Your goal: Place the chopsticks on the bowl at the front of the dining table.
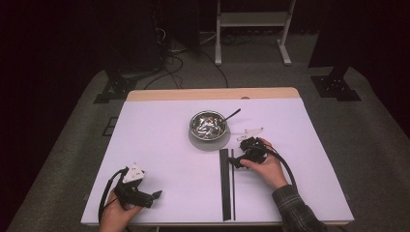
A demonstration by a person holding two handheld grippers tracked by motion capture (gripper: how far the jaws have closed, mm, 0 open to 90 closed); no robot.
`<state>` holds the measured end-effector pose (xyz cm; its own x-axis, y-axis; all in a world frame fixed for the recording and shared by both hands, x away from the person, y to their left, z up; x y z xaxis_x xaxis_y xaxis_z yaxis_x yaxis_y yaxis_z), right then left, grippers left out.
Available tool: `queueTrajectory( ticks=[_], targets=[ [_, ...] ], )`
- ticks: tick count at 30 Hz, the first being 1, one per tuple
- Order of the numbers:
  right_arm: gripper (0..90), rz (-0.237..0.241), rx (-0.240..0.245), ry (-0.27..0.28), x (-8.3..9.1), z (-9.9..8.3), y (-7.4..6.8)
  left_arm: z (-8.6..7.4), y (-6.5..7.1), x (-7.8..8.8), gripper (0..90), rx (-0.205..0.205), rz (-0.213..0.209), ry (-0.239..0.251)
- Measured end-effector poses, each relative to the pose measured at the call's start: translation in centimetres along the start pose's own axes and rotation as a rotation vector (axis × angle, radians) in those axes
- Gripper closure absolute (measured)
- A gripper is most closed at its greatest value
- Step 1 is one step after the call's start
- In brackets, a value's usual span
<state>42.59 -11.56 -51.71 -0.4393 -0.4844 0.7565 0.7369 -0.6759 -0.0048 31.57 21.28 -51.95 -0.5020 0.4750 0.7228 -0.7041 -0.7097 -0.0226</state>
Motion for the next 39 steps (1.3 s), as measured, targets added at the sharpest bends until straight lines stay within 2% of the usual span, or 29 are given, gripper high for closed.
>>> queueTrajectory(
  ticks=[22, 39],
  targets=[
    [12.1, 0.023, 0.030, -0.015, 1.6, -1.9, -2.9, 0.0, 0.0, 0.0, 0.0, 0.000, 0.000, 0.000],
    [12.0, 0.038, 0.048, -0.014, 2.5, -3.0, -4.3, 0.0, 0.0, 0.0, 0.0, 0.000, 0.000, 0.000]
  ],
)
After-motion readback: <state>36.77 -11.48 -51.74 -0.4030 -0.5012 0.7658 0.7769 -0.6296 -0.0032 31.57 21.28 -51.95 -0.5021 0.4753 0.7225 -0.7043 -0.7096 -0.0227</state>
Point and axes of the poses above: each handheld gripper's, and its own axes: x roughly backward along the jaws, z roughly out of its top, y roughly to its right, the point moved 8 cm from there along -x, roughly forward along the jaws, and after that the axes turned 2 degrees about -y, right-handed, at the moved point
